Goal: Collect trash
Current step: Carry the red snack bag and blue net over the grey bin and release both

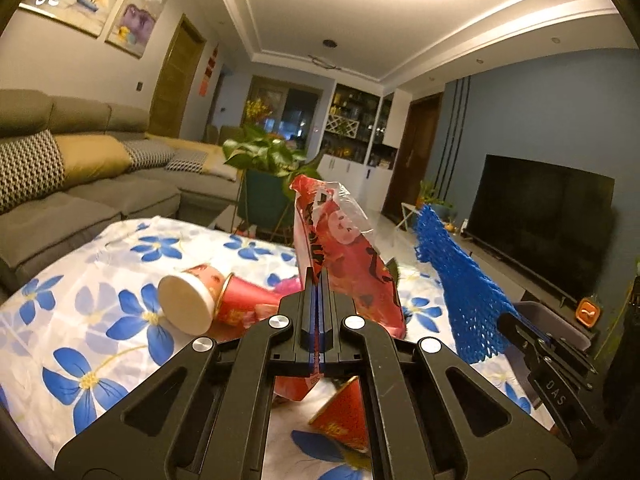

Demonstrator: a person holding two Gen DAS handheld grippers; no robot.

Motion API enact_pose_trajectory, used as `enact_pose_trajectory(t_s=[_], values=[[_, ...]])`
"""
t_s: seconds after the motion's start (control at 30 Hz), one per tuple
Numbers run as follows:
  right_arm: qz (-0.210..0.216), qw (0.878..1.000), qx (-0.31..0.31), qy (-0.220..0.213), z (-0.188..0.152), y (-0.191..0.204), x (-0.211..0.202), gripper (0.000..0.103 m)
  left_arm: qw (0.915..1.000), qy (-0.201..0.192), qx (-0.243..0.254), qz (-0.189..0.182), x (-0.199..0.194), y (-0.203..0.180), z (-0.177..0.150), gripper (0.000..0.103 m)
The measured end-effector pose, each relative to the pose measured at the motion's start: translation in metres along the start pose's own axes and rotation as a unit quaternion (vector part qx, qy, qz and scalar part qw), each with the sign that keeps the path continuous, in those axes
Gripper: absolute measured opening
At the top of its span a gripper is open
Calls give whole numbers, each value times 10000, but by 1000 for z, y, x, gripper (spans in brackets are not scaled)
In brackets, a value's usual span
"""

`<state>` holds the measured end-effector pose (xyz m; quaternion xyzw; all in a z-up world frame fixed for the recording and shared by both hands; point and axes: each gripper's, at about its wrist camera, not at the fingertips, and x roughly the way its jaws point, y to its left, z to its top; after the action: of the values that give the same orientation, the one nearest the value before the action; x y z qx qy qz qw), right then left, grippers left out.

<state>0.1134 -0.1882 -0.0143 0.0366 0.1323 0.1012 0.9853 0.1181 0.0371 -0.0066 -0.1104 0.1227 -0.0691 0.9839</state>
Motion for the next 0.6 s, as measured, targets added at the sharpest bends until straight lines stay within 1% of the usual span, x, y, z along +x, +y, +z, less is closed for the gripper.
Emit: enact_pose_trajectory(t_s=[0.2,0.4,0.6], values=[[-229,9996,45,-153,7,-18,-17,7,9997,-75,141,-197,-6,-22,4,0],[-492,9984,100,-257,10,-38,-31,7,9983,-74,271,-513,-4,-53,4,0],[-864,9957,126,-321,13,-63,-43,6,9954,-16,435,-855,5,-89,2,0]])
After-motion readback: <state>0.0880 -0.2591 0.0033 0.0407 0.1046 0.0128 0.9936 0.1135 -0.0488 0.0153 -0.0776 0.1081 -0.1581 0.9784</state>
